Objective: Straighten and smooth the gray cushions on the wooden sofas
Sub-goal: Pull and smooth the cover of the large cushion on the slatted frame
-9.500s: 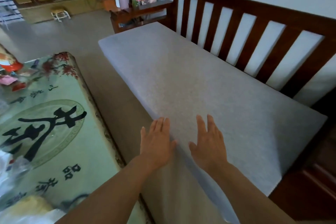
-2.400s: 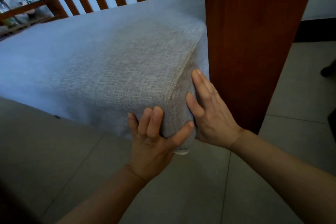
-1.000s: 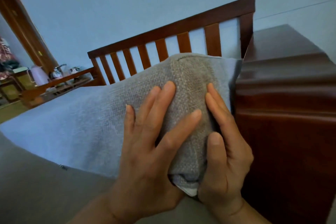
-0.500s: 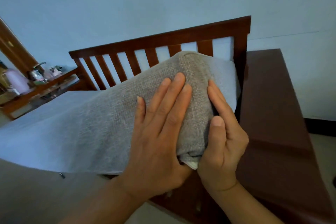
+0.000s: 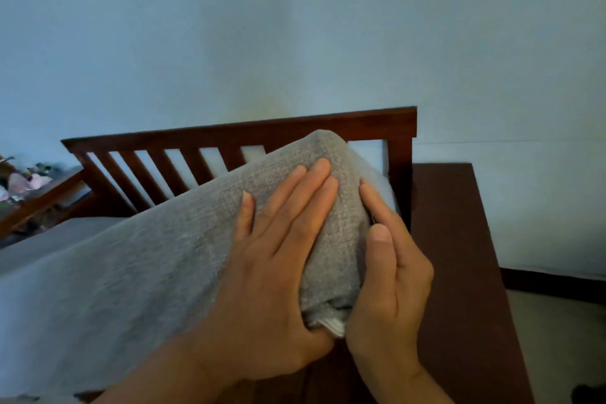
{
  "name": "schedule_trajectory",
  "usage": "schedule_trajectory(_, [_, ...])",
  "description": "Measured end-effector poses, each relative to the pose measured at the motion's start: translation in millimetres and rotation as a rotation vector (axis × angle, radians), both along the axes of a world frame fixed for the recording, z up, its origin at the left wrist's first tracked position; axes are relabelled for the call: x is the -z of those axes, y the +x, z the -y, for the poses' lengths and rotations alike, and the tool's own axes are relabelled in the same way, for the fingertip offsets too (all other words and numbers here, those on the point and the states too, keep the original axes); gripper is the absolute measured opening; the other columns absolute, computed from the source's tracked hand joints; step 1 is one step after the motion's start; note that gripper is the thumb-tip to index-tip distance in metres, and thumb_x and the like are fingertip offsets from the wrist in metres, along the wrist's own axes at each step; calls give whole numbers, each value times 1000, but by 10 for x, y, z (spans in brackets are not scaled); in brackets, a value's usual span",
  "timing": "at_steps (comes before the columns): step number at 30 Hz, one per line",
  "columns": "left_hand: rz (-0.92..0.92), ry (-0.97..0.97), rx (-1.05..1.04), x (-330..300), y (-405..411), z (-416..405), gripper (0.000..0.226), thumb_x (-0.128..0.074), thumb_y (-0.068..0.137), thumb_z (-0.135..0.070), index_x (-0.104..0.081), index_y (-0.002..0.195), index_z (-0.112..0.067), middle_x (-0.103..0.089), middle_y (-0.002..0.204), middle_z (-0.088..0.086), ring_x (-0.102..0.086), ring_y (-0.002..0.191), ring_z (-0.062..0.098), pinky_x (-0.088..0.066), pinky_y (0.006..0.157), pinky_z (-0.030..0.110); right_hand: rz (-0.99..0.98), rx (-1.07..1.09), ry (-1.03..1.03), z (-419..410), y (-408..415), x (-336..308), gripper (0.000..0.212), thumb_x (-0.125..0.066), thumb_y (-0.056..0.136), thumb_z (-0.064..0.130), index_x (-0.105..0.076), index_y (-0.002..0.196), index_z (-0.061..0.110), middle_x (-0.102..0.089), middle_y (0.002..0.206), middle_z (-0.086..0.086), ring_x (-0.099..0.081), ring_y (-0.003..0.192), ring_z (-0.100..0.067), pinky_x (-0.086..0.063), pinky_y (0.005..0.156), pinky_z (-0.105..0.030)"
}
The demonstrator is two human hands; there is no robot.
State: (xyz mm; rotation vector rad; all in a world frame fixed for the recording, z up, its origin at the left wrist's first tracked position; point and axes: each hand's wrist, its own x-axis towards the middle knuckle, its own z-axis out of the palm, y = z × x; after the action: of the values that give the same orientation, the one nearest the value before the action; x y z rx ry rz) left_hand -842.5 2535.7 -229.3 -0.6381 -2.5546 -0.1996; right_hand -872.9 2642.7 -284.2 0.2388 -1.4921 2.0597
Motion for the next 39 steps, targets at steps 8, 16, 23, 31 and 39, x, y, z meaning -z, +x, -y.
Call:
schedule_trajectory(8, [235,-116,49,-258,-1271,-361,114,-57,61,-63,-2,153,-25,3,160,-13,7,146,4,5,115,49,216,-14,2,-381,-1151,-134,59,-35,84,53,-61,127,22,-64,121,10,-59,113,-7,-51,93,-43])
schedule_trajectory(16, [398,-82,36,-787,-2485,-430,118,-55,47,-57,7,147,-41,7,154,-27,10,141,-7,12,113,35,280,-245,90,-550,-2357,-649,60,-58,77,43,-52,136,31,-59,129,13,-56,117,-7,-49,99,-37])
schedule_trajectory(23, [505,-57,26,-1006,-3477,-396,122,-64,47,-43,-2,151,-33,-3,159,-15,-3,144,0,6,115,42,372,-109,214,-569,-3110,-1070,13,-59,88,18,-69,92,25,-70,88,8,-66,84,-9,-55,81,-34])
schedule_trajectory(31, [646,-19,187,-1117,-4599,-320,115,-57,27,-56,-40,137,-25,-48,134,-5,-45,123,17,-32,106,50,624,148,483,-370,-3972,-1414,27,-51,93,14,-66,115,12,-66,115,-11,-60,107,-29,-47,92,-35])
schedule_trajectory(39, [587,37,180,-1056,-4329,-109,73,-73,63,-57,-45,122,-27,-54,120,-5,-54,112,22,-43,90,40,744,334,601,-248,-3859,-1514,32,-44,96,14,-64,121,16,-63,119,-15,-58,107,-33,-46,89,-34])
